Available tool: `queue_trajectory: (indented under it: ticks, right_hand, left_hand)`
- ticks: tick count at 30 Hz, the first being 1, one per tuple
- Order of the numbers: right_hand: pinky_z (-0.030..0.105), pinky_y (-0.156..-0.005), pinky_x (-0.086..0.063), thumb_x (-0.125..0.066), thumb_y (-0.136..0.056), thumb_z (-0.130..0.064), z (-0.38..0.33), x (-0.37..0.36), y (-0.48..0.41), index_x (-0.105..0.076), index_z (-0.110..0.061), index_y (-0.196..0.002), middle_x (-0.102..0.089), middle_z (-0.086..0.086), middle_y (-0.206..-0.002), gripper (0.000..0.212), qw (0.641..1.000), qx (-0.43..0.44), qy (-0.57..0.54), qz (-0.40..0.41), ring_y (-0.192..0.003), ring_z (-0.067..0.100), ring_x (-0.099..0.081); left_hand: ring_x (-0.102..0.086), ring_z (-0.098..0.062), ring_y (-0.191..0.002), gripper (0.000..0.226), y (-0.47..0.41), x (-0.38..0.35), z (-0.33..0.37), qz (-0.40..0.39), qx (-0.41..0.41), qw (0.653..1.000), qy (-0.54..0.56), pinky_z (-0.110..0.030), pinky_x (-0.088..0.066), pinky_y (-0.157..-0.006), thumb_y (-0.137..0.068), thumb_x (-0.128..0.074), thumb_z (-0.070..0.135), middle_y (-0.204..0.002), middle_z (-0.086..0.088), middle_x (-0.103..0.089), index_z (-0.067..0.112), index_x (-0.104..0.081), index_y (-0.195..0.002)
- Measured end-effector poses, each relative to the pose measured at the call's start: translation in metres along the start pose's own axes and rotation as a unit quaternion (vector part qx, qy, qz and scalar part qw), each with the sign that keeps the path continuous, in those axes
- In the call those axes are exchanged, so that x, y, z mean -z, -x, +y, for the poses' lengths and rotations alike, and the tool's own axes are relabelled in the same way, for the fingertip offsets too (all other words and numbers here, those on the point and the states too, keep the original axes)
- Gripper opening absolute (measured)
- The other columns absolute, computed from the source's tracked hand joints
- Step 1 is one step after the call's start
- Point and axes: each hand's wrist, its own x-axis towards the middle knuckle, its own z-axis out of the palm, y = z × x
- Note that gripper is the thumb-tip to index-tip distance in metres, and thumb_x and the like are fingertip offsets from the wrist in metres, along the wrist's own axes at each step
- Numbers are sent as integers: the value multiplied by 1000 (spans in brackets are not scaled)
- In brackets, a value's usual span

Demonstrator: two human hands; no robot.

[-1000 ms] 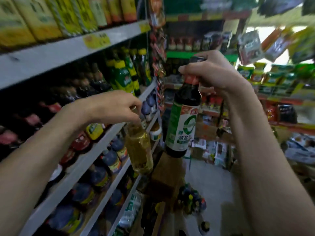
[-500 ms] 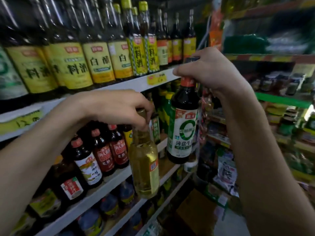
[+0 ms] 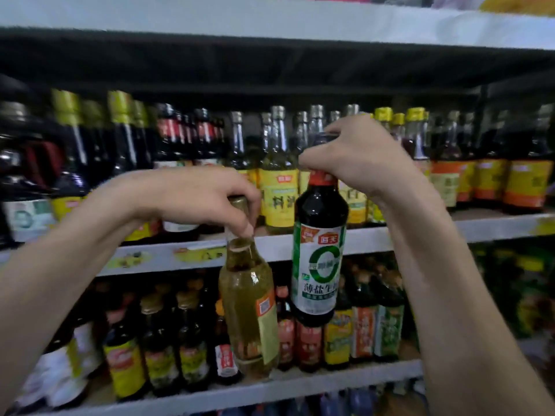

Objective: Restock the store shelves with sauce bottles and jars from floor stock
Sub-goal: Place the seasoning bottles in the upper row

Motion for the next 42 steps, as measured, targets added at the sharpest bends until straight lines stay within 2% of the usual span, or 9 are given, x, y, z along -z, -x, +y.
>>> queue_trajectory:
  ticks: [5, 8, 10, 14, 16, 19, 26, 37, 42]
  right_hand:
    - [29, -48, -35, -70, -66, -33, -38, -16, -45, -59, -8, -60, -50, 0, -52, 27, 998, 40, -40, 12, -48, 15, -44]
    - [25, -45, -35, -69, -68, -31, -59, -30, -71, -58, -13, -60, -48, -4, -49, 22, 996, 55, -64, 11, -44, 11, -43]
    - [23, -42, -34, -69, -67, -27, -70, -43, -88, -56, -15, -61, -47, -1, -52, 18, 995, 57, -80, 16, -43, 11, -41]
    - [21, -41, -36, -71, -70, -24, -86, -70, -115, -59, -16, -65, -47, -2, -52, 16, 994, 50, -99, -5, -40, 7, -43]
    - [27, -51, -43, -72, -73, -25, -88, -83, -127, -64, -14, -69, -51, -2, -56, 15, 995, 52, -89, -7, -50, 10, -50]
    - [18, -46, -40, -71, -76, -25, -93, -98, -143, -59, -16, -62, -50, -7, -51, 20, 996, 46, -77, -13, -42, 2, -48]
    - [29, -59, -54, -73, -79, -25, -89, -136, -163, -70, -11, -78, -67, 1, -68, 14, 996, 8, -68, -65, -65, 13, -66]
    - [27, -55, -42, -77, -76, -34, -73, -159, -169, -69, -18, -73, -67, -5, -62, 18, 991, -20, -95, -96, -65, 9, -64]
    - [33, -68, -53, -78, -77, -44, -71, -158, -156, -70, -13, -91, -72, 1, -86, 35, 988, -32, -132, -67, -80, 15, -68]
  left_hand:
    - [-61, -31, -72, 18, 32, 53, -22, 50, 62, 997, 1, -42, -48, -61, -66, -69, 37, -73, -10, -67, 22, -69, -76]
    - [-59, -1, -61, 11, 48, 74, -31, 38, 82, 996, -24, -19, -42, -56, -71, -71, 37, -67, 11, -67, 27, -68, -73]
    - [-58, 4, -64, 11, 52, 80, -39, 17, 95, 995, -39, -17, -38, -58, -73, -68, 38, -69, 17, -66, 27, -67, -74]
    - [-55, 4, -61, 16, 56, 83, -62, -12, 98, 995, -30, -24, -37, -61, -70, -64, 39, -68, 14, -63, 24, -66, -76]
    - [-55, 4, -60, 11, 57, 85, -72, -12, 80, 997, -15, -18, -40, -59, -72, -65, 38, -67, 14, -62, 27, -66, -74]
    - [-51, 2, -57, 9, 59, 87, -86, -9, 55, 998, 3, -12, -40, -54, -75, -65, 36, -65, 11, -60, 28, -66, -74]
    - [-56, -14, -69, 11, 47, 87, -111, -9, 43, 999, 23, -31, -44, -63, -74, -66, 37, -76, -2, -63, 26, -66, -76]
    - [-56, -43, -85, 12, 30, 81, -132, -20, 24, 999, 37, -54, -48, -74, -74, -66, 35, -89, -23, -61, 24, -66, -76]
    - [-56, -29, -74, 17, 18, 81, -131, -13, 31, 997, 67, -38, -47, -63, -73, -65, 35, -89, -19, -62, 20, -66, -80]
